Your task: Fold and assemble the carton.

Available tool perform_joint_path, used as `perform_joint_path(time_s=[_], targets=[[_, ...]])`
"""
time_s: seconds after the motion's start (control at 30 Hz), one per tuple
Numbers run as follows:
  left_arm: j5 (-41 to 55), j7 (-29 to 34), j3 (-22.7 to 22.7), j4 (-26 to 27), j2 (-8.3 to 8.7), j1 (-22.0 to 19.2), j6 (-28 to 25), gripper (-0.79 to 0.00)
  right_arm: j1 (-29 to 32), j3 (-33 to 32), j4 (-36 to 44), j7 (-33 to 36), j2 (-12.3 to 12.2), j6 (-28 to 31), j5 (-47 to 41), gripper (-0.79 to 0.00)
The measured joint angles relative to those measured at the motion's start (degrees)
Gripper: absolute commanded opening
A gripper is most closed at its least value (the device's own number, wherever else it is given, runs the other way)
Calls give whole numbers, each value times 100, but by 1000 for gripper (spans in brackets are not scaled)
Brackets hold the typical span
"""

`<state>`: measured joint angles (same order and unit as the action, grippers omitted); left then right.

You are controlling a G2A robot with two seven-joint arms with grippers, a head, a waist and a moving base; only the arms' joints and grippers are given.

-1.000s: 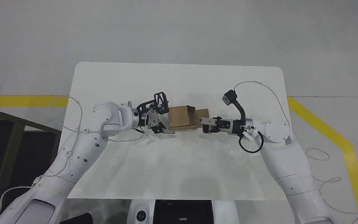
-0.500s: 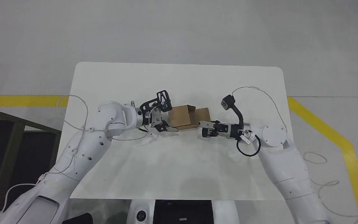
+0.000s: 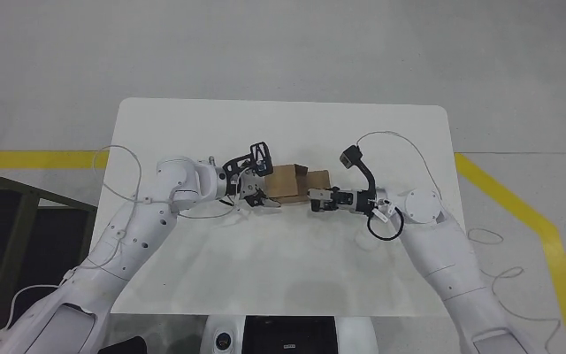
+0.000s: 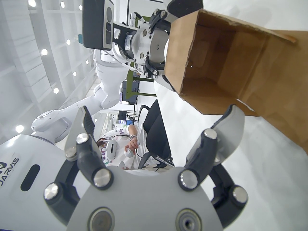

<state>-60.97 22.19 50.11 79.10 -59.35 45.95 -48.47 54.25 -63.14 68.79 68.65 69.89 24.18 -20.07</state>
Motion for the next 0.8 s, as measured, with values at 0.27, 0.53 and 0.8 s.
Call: perform_joint_path(time_s=[0.27,0.53,0.8], targets=[[-135,-109,-20,-33,-9,-23,-249,0,-484,433,-453,449,120,184,-248,0],[-199,-148,18,-32,1,-12,-421,0,-764,727,-825,357,248,355,-478,0],[-189,-128,50,19,9,33,-487,0,-1049,1080,-1261,329,418,520,-669,0]])
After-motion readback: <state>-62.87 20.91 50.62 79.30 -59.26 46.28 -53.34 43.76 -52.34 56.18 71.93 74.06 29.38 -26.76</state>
